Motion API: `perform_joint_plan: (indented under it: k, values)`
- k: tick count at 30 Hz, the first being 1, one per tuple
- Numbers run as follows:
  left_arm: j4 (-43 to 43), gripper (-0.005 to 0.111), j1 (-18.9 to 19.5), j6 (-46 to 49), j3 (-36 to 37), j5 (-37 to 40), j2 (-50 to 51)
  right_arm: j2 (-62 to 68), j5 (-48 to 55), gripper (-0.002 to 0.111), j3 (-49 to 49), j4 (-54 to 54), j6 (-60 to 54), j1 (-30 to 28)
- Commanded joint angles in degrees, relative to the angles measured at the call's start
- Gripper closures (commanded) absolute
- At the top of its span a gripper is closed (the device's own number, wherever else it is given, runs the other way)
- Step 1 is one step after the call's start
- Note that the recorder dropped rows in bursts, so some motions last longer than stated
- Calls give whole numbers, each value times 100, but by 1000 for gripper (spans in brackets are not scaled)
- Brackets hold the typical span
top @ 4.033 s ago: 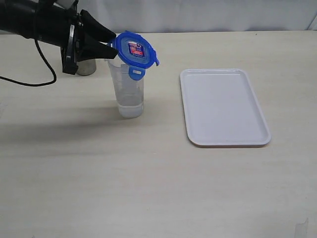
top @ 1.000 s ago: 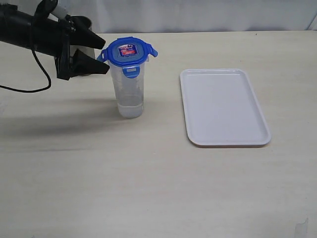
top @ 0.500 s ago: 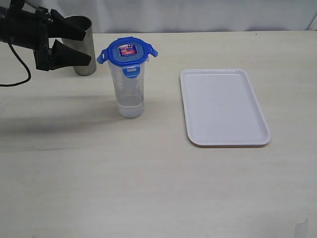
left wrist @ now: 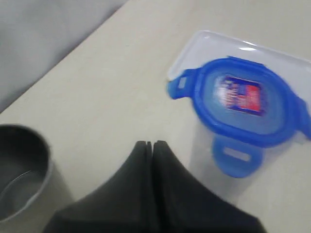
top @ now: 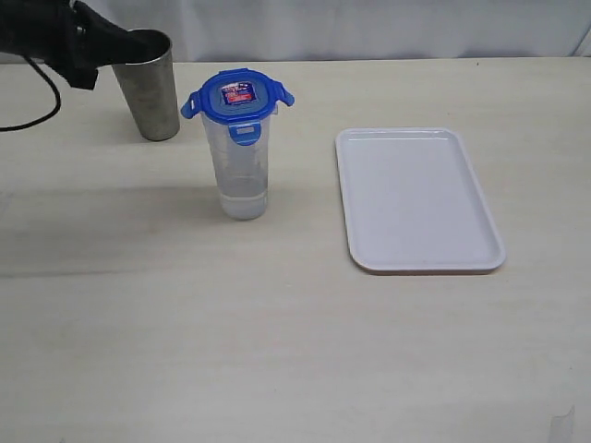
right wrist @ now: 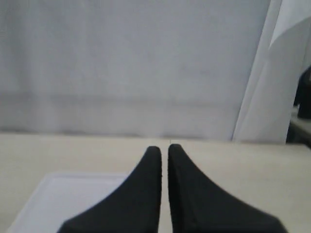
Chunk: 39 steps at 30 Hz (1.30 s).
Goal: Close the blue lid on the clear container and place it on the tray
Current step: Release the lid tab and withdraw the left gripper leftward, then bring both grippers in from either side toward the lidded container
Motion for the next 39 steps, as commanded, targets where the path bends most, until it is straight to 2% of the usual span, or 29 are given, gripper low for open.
perform_joint_plan:
  k: [1,3,5,7,9,11,13,16,17,21,23,26,27,29,31,33,35,37,39]
  values:
    - [-536,107,4,-621,606,-2807,-487,-23,-2106,103,11,723,387,-44]
    - [-1460,107,4,-43,994,-4014,-744,-23,-2668,103,11,1108,742,-44]
    - [-2247,107,4,939,1203,-4372,-951,-23,-3009,103,11,1147,1043,-44]
    - [-2834,107,67,1731,1336,-3882,-1065,-23,-3127,103,11,938,1168,-44]
    - [-2834,107,217,1820,1446,-2334,-1065,202,-3009,103,-326,712,1242,-44]
    - [-2834,107,294,1823,1506,-1418,-986,717,-2970,103,-777,443,1530,-44]
    - [-2834,107,294,1823,1570,-1485,-961,1392,-2958,103,-1240,-261,2061,-44]
    - [-2834,107,294,1872,1769,-2485,-961,2646,-2958,103,-2087,-2531,3147,-44]
    - [-2834,107,294,1822,1828,-3120,-961,3101,-2958,103,-2404,-3261,3647,-44]
    - [-2834,107,294,1536,1854,-4769,-961,4739,-2441,103,-3485,-5120,5508,-44]
    - [-2834,107,294,1394,1854,-5668,-961,5334,-1891,103,-3916,-5656,5796,-44]
    - [-2743,107,309,1019,1854,-6809,-961,6095,-488,103,-4415,-5712,5652,-44]
    - [-2419,107,324,653,1899,-7033,-961,6331,81,103,-4577,-5712,5638,-44]
    - [-1224,107,334,-644,2087,-7220,-961,6788,977,103,-4809,-5684,5638,-44]
    - [532,107,334,-2597,2341,-7292,-961,7187,1334,103,-4918,-5684,5624,-44]
    - [2783,107,334,-5067,2657,-7426,-961,7482,1048,103,-4918,-5486,5351,-44]
    - [5879,107,334,-8223,3063,-7887,-961,7740,560,103,-4918,-4932,4775,-44]
    - [8363,107,434,-10543,3485,-9089,-935,7930,99,103,-4918,-4399,4177,-2]
    - [10471,107,608,-12022,3688,-10344,-853,7978,18,103,-4918,-4309,3942,169]
